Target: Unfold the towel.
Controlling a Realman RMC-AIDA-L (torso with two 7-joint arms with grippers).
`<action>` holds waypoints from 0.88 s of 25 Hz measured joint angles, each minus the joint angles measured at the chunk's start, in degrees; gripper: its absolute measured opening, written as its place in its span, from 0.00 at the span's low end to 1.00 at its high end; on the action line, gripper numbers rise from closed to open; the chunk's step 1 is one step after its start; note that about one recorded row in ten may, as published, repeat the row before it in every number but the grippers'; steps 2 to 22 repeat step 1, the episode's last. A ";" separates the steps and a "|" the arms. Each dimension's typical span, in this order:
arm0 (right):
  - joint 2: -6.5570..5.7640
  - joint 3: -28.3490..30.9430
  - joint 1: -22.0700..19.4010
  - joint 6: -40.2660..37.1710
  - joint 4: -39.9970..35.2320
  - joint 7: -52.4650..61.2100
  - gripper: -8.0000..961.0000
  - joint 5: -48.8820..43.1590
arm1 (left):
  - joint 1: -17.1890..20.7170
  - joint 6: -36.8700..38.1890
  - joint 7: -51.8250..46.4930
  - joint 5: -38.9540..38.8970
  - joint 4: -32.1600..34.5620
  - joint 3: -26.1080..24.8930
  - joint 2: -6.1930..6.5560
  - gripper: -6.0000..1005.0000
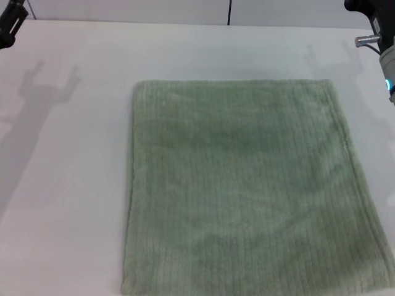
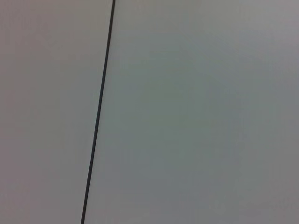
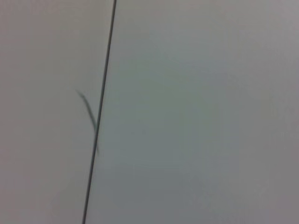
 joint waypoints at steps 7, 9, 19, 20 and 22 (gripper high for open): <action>0.00 -0.15 0.17 -0.04 0.33 0.06 0.81 0.00 | 0.10 0.43 0.02 -0.04 -0.01 -0.13 0.02 0.81; 0.00 -0.15 0.17 -0.04 0.33 0.06 0.81 0.00 | 0.10 0.43 0.02 -0.04 -0.01 -0.13 0.02 0.81; 0.00 -0.15 0.17 -0.04 0.33 0.06 0.81 0.00 | 0.10 0.43 0.02 -0.04 -0.01 -0.13 0.02 0.81; 0.00 -0.15 0.17 -0.04 0.33 0.06 0.81 0.00 | 0.10 0.43 0.02 -0.04 -0.01 -0.13 0.02 0.81; 0.00 -0.15 0.17 -0.04 0.33 0.06 0.81 0.00 | 0.10 0.43 0.02 -0.04 -0.01 -0.13 0.02 0.81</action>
